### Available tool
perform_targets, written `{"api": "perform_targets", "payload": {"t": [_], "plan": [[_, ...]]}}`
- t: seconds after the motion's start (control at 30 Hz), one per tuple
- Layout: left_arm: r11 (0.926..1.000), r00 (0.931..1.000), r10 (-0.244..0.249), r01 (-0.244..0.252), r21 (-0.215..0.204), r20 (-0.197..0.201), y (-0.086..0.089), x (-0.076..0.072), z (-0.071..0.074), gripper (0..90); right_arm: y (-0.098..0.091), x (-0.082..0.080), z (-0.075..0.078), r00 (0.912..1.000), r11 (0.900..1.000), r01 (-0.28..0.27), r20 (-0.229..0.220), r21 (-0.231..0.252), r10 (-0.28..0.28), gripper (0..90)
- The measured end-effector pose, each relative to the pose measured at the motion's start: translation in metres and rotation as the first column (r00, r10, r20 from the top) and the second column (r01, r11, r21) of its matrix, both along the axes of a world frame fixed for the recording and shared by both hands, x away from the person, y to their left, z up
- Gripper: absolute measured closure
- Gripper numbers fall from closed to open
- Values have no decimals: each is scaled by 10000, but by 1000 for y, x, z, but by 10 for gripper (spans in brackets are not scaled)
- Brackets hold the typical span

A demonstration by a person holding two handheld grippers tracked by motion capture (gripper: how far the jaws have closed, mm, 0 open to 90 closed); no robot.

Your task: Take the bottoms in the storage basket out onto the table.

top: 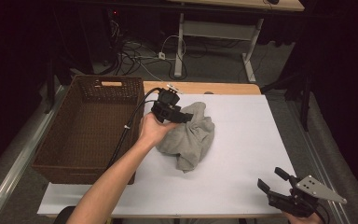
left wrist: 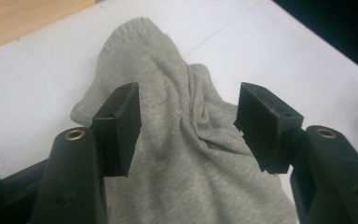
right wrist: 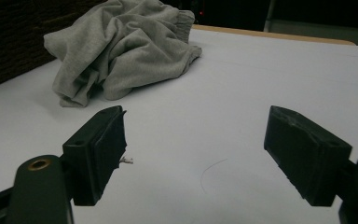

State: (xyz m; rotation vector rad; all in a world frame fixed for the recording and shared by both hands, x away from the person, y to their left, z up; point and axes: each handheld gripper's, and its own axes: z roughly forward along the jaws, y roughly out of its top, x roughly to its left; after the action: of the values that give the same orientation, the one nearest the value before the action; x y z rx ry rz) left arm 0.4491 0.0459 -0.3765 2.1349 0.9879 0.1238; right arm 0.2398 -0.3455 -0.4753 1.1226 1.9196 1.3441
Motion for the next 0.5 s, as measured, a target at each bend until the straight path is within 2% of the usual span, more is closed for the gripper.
{"api": "perform_targets", "payload": {"t": [0.27,0.37,0.5], "plan": [[9996,9995,-246,248,-166,174,8,-7,7,380,-1,1,0,10000,9999,74,-67,80,-73,214],[9994,9991,-330,331,-42,283,13,-8,9,379,-2,1,0,9999,9999,100,-67,138,-99,214],[9995,9994,-159,167,-282,303,21,-8,11,378,-1,1,0,10000,9999,75,-62,119,-74,214]]}}
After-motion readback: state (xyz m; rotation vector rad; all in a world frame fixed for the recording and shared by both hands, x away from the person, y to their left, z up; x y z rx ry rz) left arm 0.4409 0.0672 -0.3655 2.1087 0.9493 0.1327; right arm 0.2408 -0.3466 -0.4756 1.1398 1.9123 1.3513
